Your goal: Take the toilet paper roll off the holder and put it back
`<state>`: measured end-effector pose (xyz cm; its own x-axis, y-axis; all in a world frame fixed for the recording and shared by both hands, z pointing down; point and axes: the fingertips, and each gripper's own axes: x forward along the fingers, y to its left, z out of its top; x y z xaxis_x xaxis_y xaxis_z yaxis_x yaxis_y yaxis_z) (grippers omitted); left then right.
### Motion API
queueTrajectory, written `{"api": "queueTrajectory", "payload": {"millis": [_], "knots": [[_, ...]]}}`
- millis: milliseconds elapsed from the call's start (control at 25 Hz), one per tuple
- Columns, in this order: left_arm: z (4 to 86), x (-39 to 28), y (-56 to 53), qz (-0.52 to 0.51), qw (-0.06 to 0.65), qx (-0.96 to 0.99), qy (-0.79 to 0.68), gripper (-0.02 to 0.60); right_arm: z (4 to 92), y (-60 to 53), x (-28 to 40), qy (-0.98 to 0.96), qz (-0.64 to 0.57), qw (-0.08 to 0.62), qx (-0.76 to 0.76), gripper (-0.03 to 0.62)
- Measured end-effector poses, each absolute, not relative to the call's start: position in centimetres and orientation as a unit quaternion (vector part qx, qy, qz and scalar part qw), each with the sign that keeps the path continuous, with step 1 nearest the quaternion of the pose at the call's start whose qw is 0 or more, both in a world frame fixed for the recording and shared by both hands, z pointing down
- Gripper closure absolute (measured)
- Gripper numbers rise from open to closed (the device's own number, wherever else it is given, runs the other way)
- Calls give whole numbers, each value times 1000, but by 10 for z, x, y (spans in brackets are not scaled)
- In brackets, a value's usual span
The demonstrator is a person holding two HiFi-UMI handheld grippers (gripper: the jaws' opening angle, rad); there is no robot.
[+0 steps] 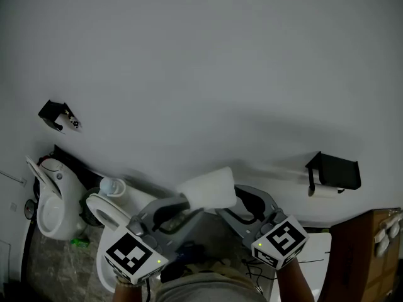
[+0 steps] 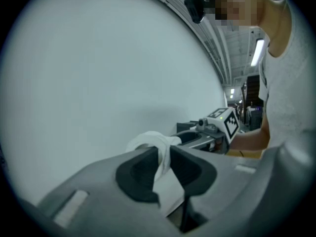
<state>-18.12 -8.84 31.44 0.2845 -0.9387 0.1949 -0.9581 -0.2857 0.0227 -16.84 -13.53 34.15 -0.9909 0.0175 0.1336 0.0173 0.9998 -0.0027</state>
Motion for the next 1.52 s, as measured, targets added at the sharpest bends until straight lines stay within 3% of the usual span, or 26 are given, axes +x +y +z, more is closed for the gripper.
{"api": "queueTrajectory", "payload": {"millis": [680,1520], "knots": [[307,-154,-102,75,56,825,-558,512,333,-149,-135,-996,-6,68,57,388],[280,-23,-186,77,-14,915,-396,509,302,-220,14,-957,-38,54,282,390]]}}
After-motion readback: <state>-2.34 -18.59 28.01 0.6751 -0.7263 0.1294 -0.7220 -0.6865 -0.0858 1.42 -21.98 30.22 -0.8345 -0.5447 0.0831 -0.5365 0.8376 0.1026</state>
